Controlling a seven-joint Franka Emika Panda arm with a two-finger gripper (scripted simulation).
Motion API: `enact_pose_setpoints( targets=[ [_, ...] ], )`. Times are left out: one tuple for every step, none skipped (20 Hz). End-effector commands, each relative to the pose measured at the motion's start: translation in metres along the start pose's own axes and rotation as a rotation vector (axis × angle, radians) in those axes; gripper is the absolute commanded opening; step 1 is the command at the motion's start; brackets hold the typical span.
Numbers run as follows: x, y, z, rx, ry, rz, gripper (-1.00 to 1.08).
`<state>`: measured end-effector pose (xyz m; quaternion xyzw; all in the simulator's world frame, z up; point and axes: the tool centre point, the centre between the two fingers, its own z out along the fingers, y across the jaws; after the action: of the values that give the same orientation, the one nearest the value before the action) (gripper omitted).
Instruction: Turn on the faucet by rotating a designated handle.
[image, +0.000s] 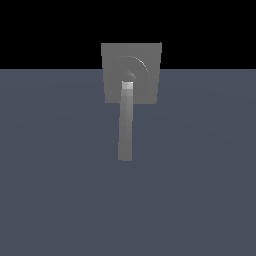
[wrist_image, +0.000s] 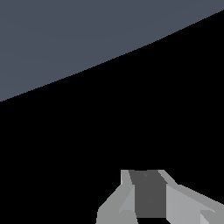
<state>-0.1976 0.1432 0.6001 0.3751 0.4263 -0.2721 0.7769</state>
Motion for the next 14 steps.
enact_pose_setpoints(
  targets=[
    [0.01, 0.015, -0.016, -0.076, -0.076, -0.131, -1.0],
    [0.015, 0.02, -0.023, -0.104, -0.106, -0.186, -1.0],
    [0.021, 0.025, -0.029, -0.131, -0.137, -0.241, -1.0],
    [0.027, 0.03, -0.036, -0.158, -0.167, -0.297, -1.0],
    [0.034, 0.035, -0.042, -0.183, -0.198, -0.353, -1.0],
    [0.041, 0.04, -0.048, -0.208, -0.229, -0.411, -1.0],
    [0.049, 0.044, -0.055, -0.232, -0.26, -0.469, -1.0],
    [0.058, 0.048, -0.061, -0.255, -0.291, -0.527, -1.0],
    [0.067, 0.051, -0.066, -0.277, -0.322, -0.587, -1.0],
    [0.077, 0.054, -0.072, -0.299, -0.354, -0.647, -1.0],
    [0.087, 0.057, -0.078, -0.32, -0.385, -0.708, -1.0],
    [0.098, 0.059, -0.083, -0.34, -0.416, -0.769, -1.0],
    [0.109, 0.061, -0.088, -0.36, -0.447, -0.831, -1.0],
    [0.121, 0.063, -0.093, -0.378, -0.479, -0.893, -1.0]
  ],
)
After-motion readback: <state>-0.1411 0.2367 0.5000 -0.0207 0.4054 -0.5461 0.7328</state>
